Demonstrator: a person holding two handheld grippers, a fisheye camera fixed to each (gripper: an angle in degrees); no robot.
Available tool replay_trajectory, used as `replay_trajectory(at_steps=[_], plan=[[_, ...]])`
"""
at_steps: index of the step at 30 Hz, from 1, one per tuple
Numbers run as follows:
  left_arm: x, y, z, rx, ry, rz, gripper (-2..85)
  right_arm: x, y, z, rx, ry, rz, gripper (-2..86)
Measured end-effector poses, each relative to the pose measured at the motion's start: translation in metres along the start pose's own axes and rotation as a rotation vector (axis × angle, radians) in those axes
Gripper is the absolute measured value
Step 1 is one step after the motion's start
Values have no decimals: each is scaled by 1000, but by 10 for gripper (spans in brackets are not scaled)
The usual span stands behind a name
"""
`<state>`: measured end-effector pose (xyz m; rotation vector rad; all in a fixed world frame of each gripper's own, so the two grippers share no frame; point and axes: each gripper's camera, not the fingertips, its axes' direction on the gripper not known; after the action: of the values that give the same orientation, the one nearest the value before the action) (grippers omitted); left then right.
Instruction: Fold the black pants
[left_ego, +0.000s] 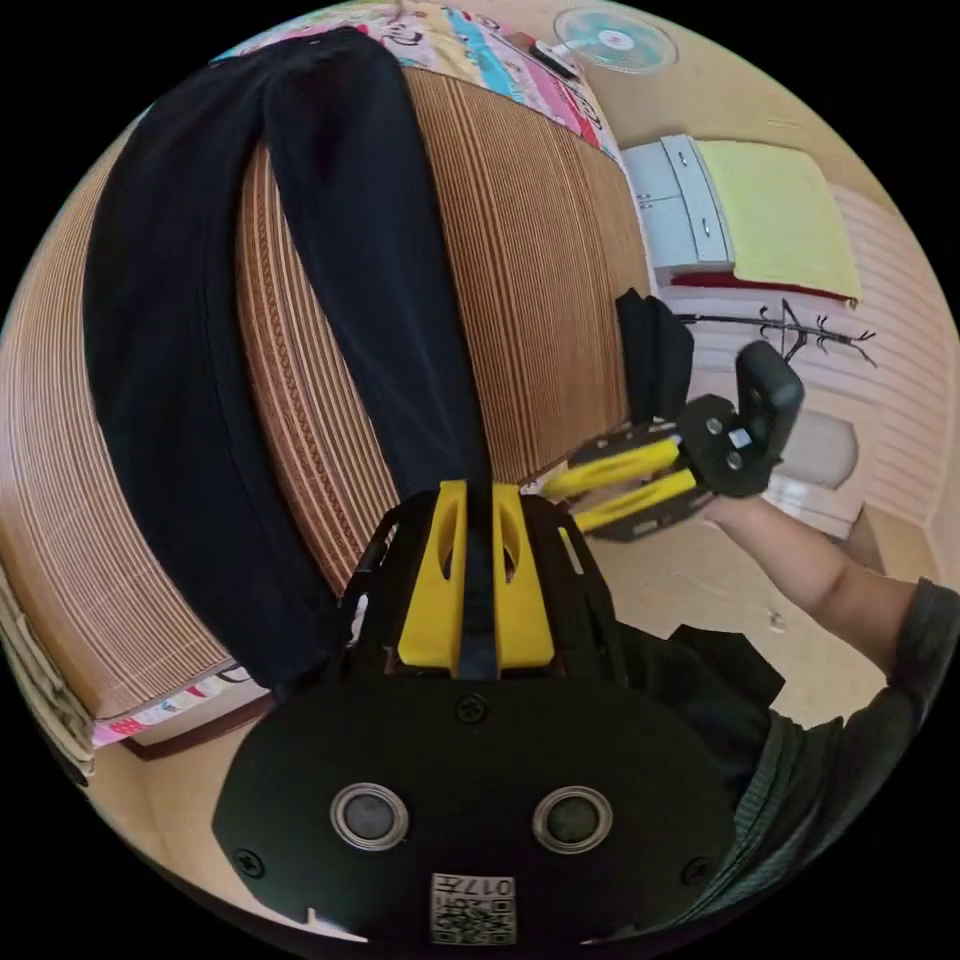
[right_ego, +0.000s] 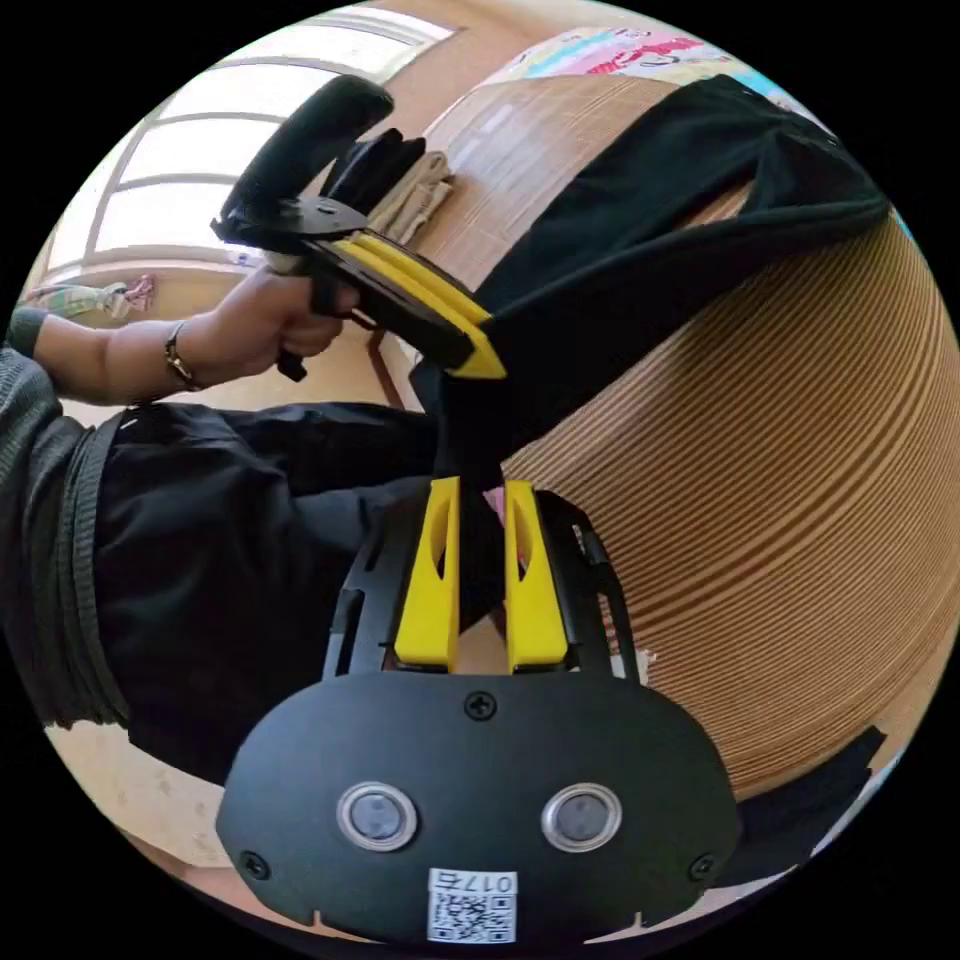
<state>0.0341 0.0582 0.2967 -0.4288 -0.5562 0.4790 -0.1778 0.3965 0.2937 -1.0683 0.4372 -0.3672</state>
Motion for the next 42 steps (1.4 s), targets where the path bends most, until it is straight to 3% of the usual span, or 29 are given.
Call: replay_trajectory(at_steps=[4,9,14,17,20,22,24,26,28,30,32,35,37,40,42], plan=[[-35,27,-1,110,150,-68,41,125,-29,-50,122,-76,255,92],[-61,50,7,175,251,-116,40,279,-116,-120,607,-373,540,149],[-74,66,12,233,327,-128,40,310,-192,-146,866,-433,653,162],[-88,71,15,261,428,-142,40,293,-241,-159,819,-294,639,132],[-115,87,16,337,706,-150,39,236,-288,-175,657,158,668,51],[-137,107,14,429,900,-153,38,171,-311,-183,677,420,563,39],[-157,134,9,496,974,-190,37,79,-339,-182,765,633,411,31],[-175,169,-6,528,883,-258,36,26,-368,-172,788,685,285,28],[-189,190,-23,560,808,-318,37,-1,-405,-156,766,614,216,26],[-203,203,-40,580,698,-362,38,0,-449,-136,691,449,210,25],[-222,209,-55,544,477,-445,41,14,-457,-123,690,333,279,26],[-239,206,-70,519,311,-405,42,22,-420,-111,768,125,320,28],[-244,202,-71,478,255,-372,42,14,-384,-94,754,111,292,31],[-250,194,-66,409,275,-314,41,6,-319,-43,604,156,292,39],[-253,192,-65,389,287,-305,41,-1,-265,6,500,48,308,54]])
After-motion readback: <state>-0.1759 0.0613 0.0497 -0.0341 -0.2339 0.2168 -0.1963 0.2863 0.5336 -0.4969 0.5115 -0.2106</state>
